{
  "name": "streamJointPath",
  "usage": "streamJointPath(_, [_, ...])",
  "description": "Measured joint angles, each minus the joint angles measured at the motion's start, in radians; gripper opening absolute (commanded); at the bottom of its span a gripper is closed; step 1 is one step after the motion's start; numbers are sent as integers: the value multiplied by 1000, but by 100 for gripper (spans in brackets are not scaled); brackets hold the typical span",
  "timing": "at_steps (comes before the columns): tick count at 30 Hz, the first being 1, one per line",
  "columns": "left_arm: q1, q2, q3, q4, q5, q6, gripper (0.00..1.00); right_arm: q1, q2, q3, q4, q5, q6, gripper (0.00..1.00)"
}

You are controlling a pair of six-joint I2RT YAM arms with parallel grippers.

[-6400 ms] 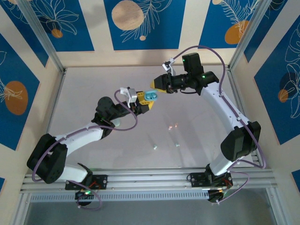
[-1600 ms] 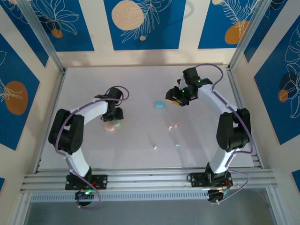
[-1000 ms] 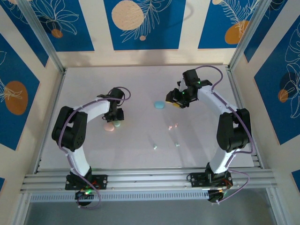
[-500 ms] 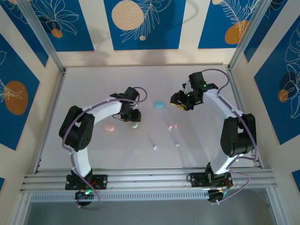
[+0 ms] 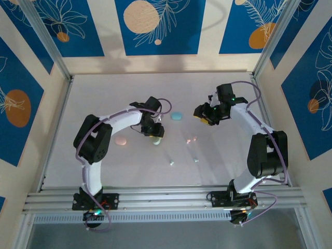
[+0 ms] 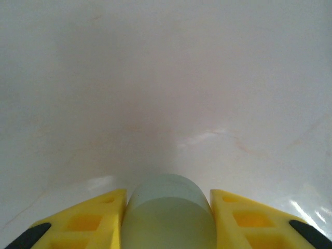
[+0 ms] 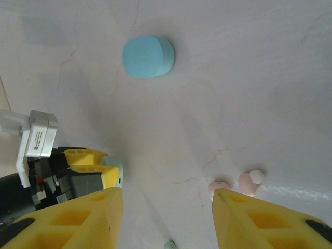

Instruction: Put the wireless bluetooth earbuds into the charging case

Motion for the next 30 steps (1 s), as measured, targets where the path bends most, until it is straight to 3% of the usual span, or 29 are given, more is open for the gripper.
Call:
streamJointPath(9, [-46, -33, -87, 91, -115, -348, 40, -3, -2, -34, 51, -33, 5, 50])
streamJointPath(12, [-60, -61, -134, 136, -128, -470, 47, 5, -18, -62, 82, -33, 11, 50])
streamJointPath(16, [-65, -99, -202, 175, -137, -599, 68, 39, -68, -107, 123, -11, 3, 50])
streamJointPath(21, [-65, -190, -234, 191, -183, -673, 83, 164, -113, -140, 187, 60, -62, 50])
streamJointPath(27, [-49, -372, -275, 193, -319, -645, 86, 381, -106, -168, 259, 188, -148, 55])
streamJointPath(30, [8, -487, -339, 206, -360, -600, 85, 483, -71, -170, 295, 235, -157, 59])
